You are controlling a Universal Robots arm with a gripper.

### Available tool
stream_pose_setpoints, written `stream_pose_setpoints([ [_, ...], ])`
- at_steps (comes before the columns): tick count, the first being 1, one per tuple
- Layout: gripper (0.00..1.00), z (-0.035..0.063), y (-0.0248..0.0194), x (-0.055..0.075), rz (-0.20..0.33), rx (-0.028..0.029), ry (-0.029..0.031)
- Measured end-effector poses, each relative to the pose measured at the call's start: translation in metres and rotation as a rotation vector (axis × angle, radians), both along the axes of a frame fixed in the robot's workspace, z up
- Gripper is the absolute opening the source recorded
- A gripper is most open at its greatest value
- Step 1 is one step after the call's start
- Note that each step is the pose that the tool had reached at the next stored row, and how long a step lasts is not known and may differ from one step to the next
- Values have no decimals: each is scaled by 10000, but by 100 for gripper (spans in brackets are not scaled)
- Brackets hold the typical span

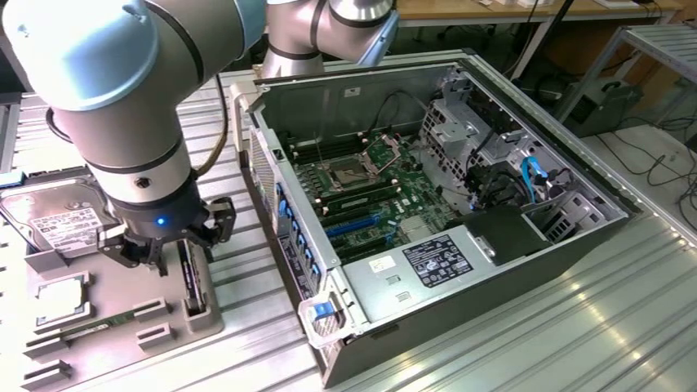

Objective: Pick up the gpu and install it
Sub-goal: 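Pick up the gpu and move the gpu toward the slot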

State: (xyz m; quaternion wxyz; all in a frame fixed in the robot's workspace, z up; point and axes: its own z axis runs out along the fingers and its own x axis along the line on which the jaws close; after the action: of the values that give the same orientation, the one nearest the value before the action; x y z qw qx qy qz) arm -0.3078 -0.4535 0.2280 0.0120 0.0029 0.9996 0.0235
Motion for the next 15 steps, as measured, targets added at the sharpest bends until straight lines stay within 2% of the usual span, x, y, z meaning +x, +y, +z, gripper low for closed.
stream_pose_setpoints([
  [4,60,-43,0,0,0,0,1],
  [10,59,-51,0,0,0,1,1],
  [11,51,-51,0,0,0,1,1],
  [14,50,-60,-9,1,2,3,0],
  [15,44,-63,-13,1,1,3,0],
])
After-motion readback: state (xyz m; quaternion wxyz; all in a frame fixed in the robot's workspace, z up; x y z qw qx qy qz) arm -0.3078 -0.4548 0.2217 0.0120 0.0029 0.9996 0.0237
